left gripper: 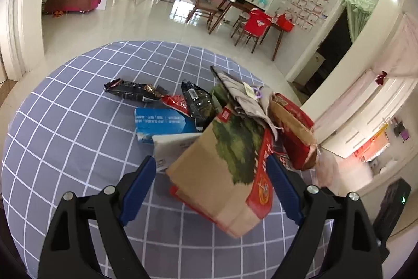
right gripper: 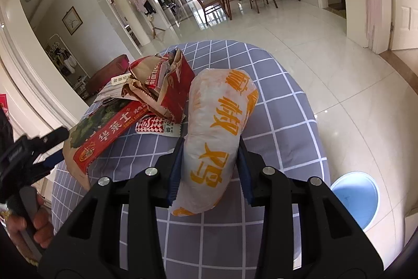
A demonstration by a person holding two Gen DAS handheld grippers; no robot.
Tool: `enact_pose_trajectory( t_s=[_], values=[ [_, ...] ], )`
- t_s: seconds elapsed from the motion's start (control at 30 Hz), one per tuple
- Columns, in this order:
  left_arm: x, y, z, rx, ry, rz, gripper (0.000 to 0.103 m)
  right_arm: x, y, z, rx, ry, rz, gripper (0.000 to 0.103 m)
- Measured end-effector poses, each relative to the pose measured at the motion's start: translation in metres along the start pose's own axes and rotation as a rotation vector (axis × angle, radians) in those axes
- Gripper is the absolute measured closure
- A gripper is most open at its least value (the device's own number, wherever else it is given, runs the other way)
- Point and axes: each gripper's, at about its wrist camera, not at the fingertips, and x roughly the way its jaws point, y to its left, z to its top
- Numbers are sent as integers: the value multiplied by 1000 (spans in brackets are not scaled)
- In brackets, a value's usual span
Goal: Collect trash
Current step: 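Grasp the brown paper bag with red label using the left gripper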
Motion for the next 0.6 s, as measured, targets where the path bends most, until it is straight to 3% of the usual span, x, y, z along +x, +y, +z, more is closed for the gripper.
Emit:
enact_pose_trajectory(
  t_s=[0.13, 0.3, 0.4, 0.6],
  values=[
    [4, -5, 3, 10, -8, 37, 19, 3, -2, -3, -4, 11, 11, 66],
    [-6, -3, -6, -14, 7, 24, 19, 1, 6, -6, -11, 7, 14, 66],
    [1, 6, -15, -116, 43, -43, 19, -2, 9, -8, -8, 0, 18, 66],
    [27, 2, -21, -138, 122, -83, 19, -2, 15, -12, -15, 8, 24, 65]
  ],
)
